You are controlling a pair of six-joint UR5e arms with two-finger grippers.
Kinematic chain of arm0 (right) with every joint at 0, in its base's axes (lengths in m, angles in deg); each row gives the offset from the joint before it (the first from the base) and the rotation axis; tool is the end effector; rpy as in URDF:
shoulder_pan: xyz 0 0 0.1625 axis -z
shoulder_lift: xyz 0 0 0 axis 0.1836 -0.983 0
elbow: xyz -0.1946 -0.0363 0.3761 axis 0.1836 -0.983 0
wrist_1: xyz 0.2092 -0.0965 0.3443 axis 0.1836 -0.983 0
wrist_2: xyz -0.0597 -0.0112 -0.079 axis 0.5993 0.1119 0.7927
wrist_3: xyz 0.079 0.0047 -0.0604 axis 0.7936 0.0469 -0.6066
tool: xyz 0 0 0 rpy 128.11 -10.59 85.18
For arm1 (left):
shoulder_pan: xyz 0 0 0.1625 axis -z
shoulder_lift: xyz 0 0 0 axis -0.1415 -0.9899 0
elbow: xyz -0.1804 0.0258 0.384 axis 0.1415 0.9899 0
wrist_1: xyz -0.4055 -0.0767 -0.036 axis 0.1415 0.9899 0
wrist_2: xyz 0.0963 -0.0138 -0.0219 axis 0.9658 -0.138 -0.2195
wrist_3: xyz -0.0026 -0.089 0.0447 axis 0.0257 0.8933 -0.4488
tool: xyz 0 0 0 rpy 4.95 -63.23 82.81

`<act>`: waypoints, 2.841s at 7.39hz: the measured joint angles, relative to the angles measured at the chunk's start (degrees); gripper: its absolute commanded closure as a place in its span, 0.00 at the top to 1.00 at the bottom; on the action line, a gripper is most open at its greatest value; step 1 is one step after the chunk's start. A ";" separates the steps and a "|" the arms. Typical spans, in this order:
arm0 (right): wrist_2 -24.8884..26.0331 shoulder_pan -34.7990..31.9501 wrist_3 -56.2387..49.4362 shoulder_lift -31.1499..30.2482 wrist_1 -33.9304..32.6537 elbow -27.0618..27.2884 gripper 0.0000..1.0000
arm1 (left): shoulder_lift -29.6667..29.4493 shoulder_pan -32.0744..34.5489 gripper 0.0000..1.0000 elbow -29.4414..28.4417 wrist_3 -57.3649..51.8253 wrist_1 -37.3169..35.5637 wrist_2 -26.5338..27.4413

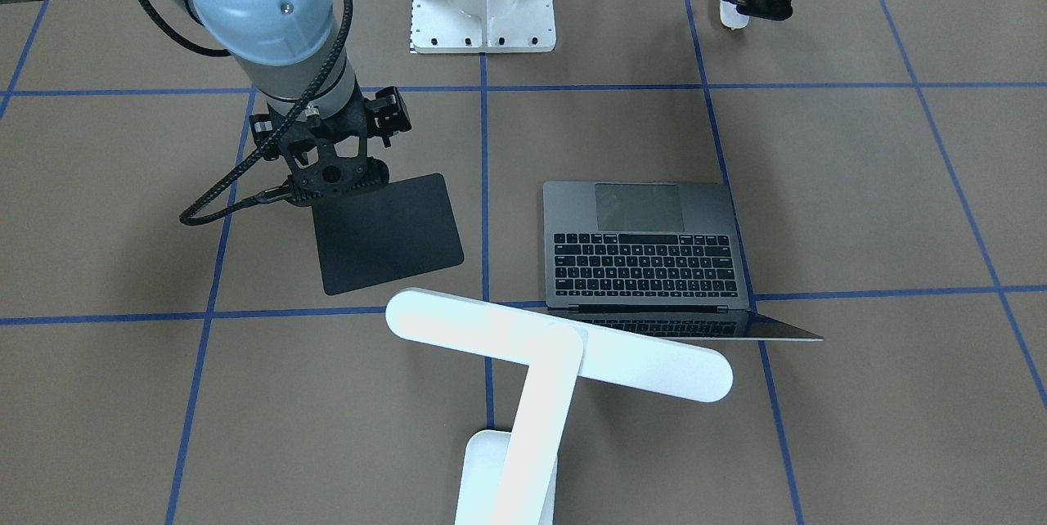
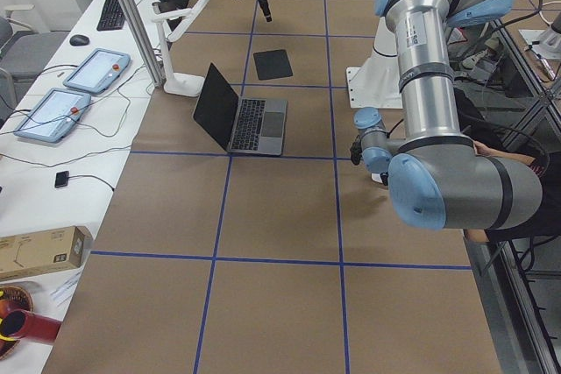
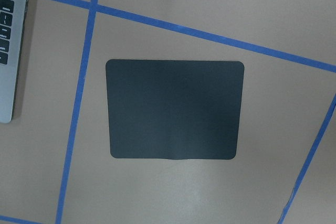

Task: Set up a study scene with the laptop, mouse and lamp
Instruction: 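Hold the right gripper above the mouse pad while the left gripper grasps the white mouse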

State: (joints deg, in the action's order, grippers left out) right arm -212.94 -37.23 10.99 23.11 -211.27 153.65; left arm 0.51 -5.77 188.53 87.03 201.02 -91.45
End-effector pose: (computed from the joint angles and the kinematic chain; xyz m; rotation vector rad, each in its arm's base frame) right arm -0.3876 -0.5334 0.1409 -0.1437 -0.7226 -0.3297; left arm 0.3348 -0.0992 0.5248 -0.3716 0.7797 0.3849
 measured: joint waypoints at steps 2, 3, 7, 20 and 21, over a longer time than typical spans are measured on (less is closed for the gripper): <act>0.03 0.00 -0.01 -0.06 0.11 0.05 1.00 | -0.73 0.18 0.87 -0.50 -0.35 -0.01 -0.14; 0.05 0.00 -0.01 -0.09 0.12 0.11 1.00 | -0.80 0.31 0.87 -0.49 -0.45 0.02 -0.21; 0.51 0.00 -0.01 -0.35 0.15 0.28 1.00 | -0.87 1.05 0.87 -0.92 -0.93 0.05 -0.25; 0.87 0.00 -0.01 -1.71 2.19 0.37 1.00 | -2.07 1.56 0.62 -1.88 -0.95 0.16 -0.45; 0.87 0.00 -0.01 -1.72 2.17 0.39 1.00 | -2.07 2.08 0.62 -1.54 -0.95 0.20 -0.52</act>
State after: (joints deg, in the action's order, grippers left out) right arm -212.08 -37.23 10.99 21.39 -209.09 154.04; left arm -1.57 -3.69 186.99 86.08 201.22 -91.98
